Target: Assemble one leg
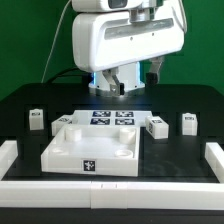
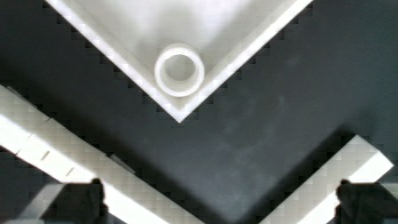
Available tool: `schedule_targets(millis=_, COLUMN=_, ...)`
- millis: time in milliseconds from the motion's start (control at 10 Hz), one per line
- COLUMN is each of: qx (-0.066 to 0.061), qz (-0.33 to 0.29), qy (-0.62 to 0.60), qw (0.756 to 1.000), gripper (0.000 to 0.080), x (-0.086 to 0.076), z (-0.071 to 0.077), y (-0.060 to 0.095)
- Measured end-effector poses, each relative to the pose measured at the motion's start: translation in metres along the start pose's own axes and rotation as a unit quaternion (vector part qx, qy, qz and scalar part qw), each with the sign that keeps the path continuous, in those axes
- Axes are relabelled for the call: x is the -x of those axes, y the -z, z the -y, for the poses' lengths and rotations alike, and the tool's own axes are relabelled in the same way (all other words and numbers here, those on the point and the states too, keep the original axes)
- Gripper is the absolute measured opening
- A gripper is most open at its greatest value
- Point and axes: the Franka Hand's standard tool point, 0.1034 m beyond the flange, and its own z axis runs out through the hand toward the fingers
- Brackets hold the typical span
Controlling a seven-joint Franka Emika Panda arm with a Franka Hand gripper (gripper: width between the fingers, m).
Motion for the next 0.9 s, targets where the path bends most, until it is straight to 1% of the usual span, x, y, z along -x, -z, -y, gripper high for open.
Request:
schedule_targets(millis=800, qx=0.000, qz=0.001, qy=0.006, qw=1.000, gripper=0.0650, x=0.0011, z=0.0001, y=-0.0024)
schedule_targets(millis=900, qx=0.002, qz=0.000, qy=0.061, qw=0.998, gripper=0.0650, x=0.0086, z=0.0026, y=-0.0093)
